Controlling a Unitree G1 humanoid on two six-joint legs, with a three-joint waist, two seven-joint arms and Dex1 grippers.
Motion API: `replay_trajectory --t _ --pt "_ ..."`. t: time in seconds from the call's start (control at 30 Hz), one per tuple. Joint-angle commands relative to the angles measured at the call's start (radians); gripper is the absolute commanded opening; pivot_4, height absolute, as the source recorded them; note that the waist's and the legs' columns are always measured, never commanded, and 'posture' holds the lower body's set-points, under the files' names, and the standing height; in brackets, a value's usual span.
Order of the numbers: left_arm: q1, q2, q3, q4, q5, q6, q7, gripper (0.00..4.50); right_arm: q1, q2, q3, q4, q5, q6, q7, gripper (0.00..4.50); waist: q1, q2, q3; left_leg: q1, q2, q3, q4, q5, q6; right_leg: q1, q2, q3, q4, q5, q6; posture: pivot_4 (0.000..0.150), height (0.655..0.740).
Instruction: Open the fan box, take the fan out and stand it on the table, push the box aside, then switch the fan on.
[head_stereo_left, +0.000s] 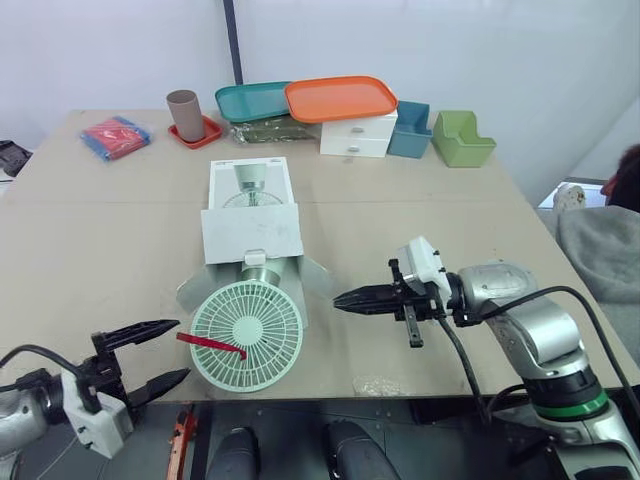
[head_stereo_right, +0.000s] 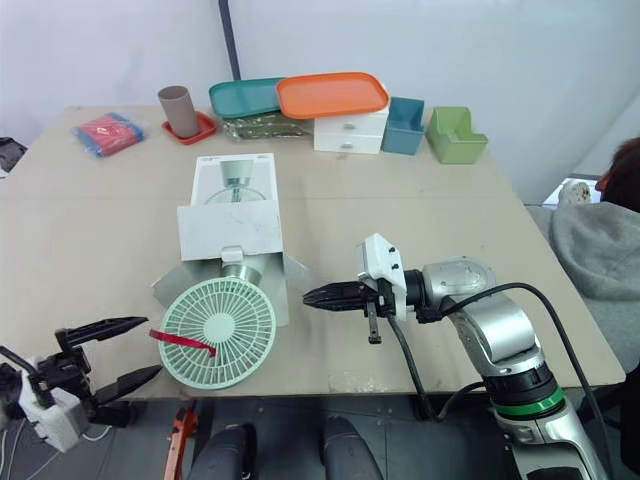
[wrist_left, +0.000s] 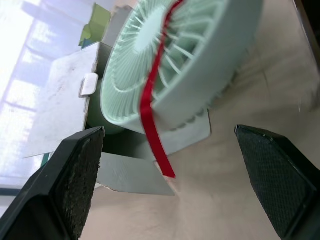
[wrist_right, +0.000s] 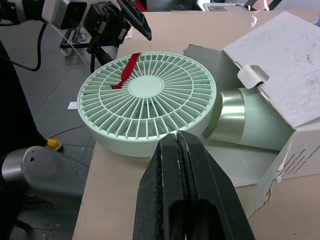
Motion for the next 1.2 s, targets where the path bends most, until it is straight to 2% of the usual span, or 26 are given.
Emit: replay_trajectory --t 0.03,0.2,0.57,0.97,1.1,1.2 --pt "-0.062 0.004 0.018 0.059 0.094 -0.117 0.09 4.43 0.004 -0.015 -0.015 -0.043 0.013 -0.001 -0.009 0.0 0.0 0.0 0.0 0.0 0.0 0.0 0.0 0.0 0.0 0.0 0.0 0.0 0.0 0.0 0.0 0.15 0.74" --pt "-0.155 -0.005 0.021 0.104 0.189 -0.249 0.19 4.43 0.014 -0.025 -0.013 -0.05 0.006 -0.003 -0.025 0.0 0.0 0.0 0.0 0.001 0.0 0.0 0.003 0.0 0.0 0.004 -0.001 0.0 0.0 0.001 0.002 0.15 0.74" --pt "-0.203 -0.016 -0.034 0.103 0.374 -0.242 0.329 4.43 0.025 -0.02 -0.012 -0.056 -0.009 -0.009 -0.081 0.0 0.0 0.0 0.0 0.006 0.001 0.001 0.003 0.001 0.0 0.008 0.0 0.0 0.001 0.002 0.002 0.15 0.74" --pt "-0.228 -0.03 -0.02 0.105 0.557 -0.26 0.476 4.43 0.037 -0.014 -0.005 -0.071 -0.003 -0.004 -0.109 0.0 0.0 0.0 0.0 0.006 0.002 0.002 0.004 0.002 0.001 0.009 0.0 -0.001 0.002 0.003 0.002 0.15 0.74" --pt "-0.229 -0.033 -0.016 0.105 0.589 -0.261 0.509 3.57 0.041 -0.015 -0.003 -0.07 -0.006 -0.008 -0.111 0.0 0.0 0.0 0.0 0.006 0.003 0.002 0.004 0.003 0.001 0.009 0.0 -0.001 0.002 0.004 0.002 0.15 0.74" --pt "-0.226 -0.035 -0.022 0.103 0.633 -0.266 0.533 2.74 0.041 -0.012 -0.001 -0.07 -0.008 -0.01 -0.115 0.0 0.0 0.0 0.0 0.006 0.003 0.003 0.005 0.003 0.001 0.009 0.0 -0.001 0.003 0.004 0.002 0.15 0.74"
